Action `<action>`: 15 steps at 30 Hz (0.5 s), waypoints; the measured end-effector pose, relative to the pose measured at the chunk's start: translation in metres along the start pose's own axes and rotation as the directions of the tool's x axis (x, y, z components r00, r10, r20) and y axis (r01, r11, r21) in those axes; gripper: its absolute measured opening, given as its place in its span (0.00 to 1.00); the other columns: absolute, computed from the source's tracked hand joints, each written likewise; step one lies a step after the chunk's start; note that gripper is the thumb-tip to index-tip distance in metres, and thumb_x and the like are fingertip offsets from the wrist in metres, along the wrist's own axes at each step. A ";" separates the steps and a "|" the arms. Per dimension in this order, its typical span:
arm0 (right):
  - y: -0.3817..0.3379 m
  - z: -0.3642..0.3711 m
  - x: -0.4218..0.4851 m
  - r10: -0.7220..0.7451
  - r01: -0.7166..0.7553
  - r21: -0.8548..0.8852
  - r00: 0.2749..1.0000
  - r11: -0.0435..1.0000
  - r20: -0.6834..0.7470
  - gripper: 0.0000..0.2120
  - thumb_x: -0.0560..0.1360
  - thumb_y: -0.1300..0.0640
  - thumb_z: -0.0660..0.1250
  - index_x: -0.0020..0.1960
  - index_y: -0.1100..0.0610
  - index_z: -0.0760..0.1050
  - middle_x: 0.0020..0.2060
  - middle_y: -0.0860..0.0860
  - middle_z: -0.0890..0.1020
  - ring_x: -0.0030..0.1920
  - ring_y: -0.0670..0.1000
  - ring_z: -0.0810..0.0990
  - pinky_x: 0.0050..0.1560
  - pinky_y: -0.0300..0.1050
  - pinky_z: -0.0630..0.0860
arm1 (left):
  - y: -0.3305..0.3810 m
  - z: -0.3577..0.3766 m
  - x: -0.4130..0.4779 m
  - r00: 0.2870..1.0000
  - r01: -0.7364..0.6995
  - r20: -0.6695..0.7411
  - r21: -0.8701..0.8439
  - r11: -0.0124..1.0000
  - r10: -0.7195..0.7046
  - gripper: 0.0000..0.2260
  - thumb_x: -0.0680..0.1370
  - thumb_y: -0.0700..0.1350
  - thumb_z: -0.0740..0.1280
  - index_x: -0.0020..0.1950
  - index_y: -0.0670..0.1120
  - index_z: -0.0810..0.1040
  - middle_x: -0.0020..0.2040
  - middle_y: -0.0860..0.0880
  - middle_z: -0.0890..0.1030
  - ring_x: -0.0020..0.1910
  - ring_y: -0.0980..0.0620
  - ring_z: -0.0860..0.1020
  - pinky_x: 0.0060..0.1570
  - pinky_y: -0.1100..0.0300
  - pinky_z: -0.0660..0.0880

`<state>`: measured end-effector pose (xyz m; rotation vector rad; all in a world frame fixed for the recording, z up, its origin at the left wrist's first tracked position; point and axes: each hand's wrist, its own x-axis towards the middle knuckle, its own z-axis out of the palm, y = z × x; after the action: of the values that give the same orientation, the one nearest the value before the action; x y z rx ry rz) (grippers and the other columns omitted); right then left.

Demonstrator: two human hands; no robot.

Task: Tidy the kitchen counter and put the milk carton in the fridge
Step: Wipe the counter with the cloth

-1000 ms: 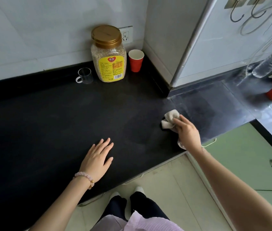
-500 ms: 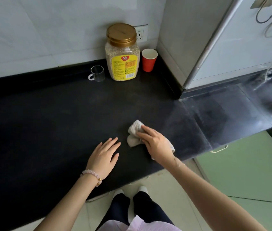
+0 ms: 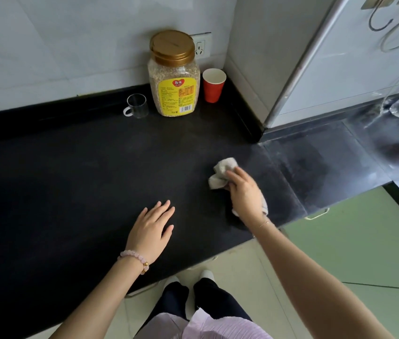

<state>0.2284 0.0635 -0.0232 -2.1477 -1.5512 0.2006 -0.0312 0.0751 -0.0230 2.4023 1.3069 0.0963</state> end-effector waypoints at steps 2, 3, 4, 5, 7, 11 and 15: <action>-0.016 0.009 -0.020 -0.154 0.154 0.006 0.987 0.988 0.052 0.13 0.75 0.58 0.63 0.58 0.53 0.80 0.63 0.55 0.78 0.60 0.58 0.79 0.59 0.47 0.75 | 0.000 0.000 -0.001 1.000 -0.004 -0.017 0.005 1.000 0.004 0.19 0.77 0.45 0.63 0.68 0.47 0.70 0.72 0.50 0.68 0.72 0.49 0.64 0.71 0.49 0.59; -0.018 0.008 -0.030 -0.230 0.230 0.003 0.971 0.973 0.073 0.13 0.75 0.58 0.63 0.58 0.53 0.80 0.62 0.54 0.79 0.59 0.57 0.80 0.58 0.49 0.77 | 0.000 0.000 -0.001 1.000 0.000 -0.015 0.000 1.000 0.000 0.19 0.77 0.45 0.63 0.68 0.47 0.70 0.72 0.50 0.67 0.72 0.49 0.64 0.71 0.49 0.59; -0.013 0.004 -0.039 -0.310 0.312 -0.002 0.945 0.950 0.105 0.14 0.75 0.57 0.61 0.58 0.53 0.81 0.61 0.54 0.80 0.58 0.57 0.80 0.56 0.49 0.79 | 0.000 0.000 -0.002 1.000 0.003 -0.014 -0.007 1.000 -0.003 0.19 0.77 0.46 0.62 0.68 0.47 0.69 0.72 0.50 0.67 0.73 0.49 0.63 0.72 0.50 0.58; -0.003 -0.001 -0.044 -0.380 0.385 -0.012 0.915 0.923 0.133 0.15 0.75 0.56 0.60 0.58 0.53 0.81 0.61 0.54 0.80 0.58 0.56 0.81 0.56 0.49 0.79 | 0.000 0.000 -0.001 1.000 0.005 -0.016 -0.014 1.000 -0.005 0.19 0.78 0.46 0.62 0.69 0.47 0.69 0.73 0.50 0.66 0.73 0.49 0.63 0.72 0.51 0.57; 0.027 -0.016 -0.044 -0.417 0.429 -0.055 0.896 0.902 0.149 0.16 0.75 0.58 0.60 0.59 0.53 0.80 0.62 0.54 0.79 0.59 0.55 0.80 0.57 0.48 0.79 | 0.000 0.000 -0.001 1.000 0.008 -0.009 -0.025 1.000 -0.008 0.19 0.78 0.46 0.60 0.70 0.48 0.67 0.73 0.51 0.65 0.74 0.50 0.61 0.73 0.52 0.55; 0.069 -0.042 -0.014 -0.137 0.142 -0.086 0.989 0.986 0.052 0.18 0.73 0.67 0.67 0.60 0.54 0.80 0.63 0.54 0.79 0.59 0.57 0.79 0.57 0.46 0.76 | 0.002 -0.002 0.000 0.999 0.026 0.027 -0.051 0.998 -0.025 0.20 0.79 0.47 0.57 0.72 0.50 0.64 0.75 0.53 0.60 0.75 0.52 0.56 0.74 0.54 0.50; 0.061 -0.037 0.019 0.260 -0.260 0.011 0.965 0.966 -0.032 0.17 0.78 0.62 0.58 0.64 0.54 0.76 0.70 0.50 0.72 0.68 0.55 0.71 0.66 0.46 0.68 | 0.004 -0.003 0.001 0.998 0.045 0.047 -0.061 0.997 -0.042 0.20 0.80 0.47 0.56 0.72 0.50 0.62 0.76 0.54 0.58 0.76 0.53 0.54 0.74 0.54 0.48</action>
<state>0.3016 0.0553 -0.0155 -2.3330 -1.2446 0.2539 -0.0283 0.0748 -0.0187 2.3093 1.3160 0.0682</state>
